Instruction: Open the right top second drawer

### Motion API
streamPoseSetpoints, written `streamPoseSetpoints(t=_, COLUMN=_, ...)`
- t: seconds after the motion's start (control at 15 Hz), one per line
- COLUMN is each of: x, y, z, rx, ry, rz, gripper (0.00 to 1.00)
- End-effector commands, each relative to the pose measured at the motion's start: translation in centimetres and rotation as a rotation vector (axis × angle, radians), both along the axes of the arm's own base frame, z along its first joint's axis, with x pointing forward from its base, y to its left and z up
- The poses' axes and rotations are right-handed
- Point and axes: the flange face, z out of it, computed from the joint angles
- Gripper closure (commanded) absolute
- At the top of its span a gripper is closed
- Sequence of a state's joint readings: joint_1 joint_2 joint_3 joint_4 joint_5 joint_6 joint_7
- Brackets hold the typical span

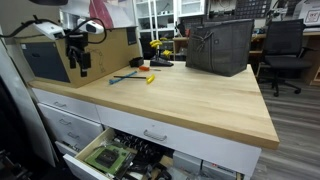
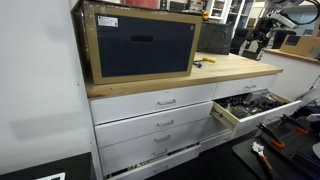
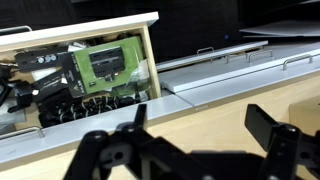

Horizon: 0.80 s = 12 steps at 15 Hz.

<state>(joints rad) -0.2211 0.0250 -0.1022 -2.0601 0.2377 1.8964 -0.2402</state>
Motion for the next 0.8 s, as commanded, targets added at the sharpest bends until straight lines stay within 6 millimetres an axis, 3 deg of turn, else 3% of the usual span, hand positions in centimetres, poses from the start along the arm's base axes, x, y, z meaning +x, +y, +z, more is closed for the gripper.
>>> streamPoseSetpoints(t=0.0, x=-2.7, y=5.9, z=1.8, rx=-0.017, ry=-0.004, rz=0.001, gripper=0.00)
streamPoseSetpoints(t=0.33, x=-5.7, y=10.8, z=4.9, rx=-0.095, ry=-0.007, rz=-0.009, gripper=0.00)
streamPoseSetpoints(t=0.73, x=-9.3, y=12.4, z=9.6, rx=-0.176, ry=-0.037, rz=-0.005, gripper=0.00)
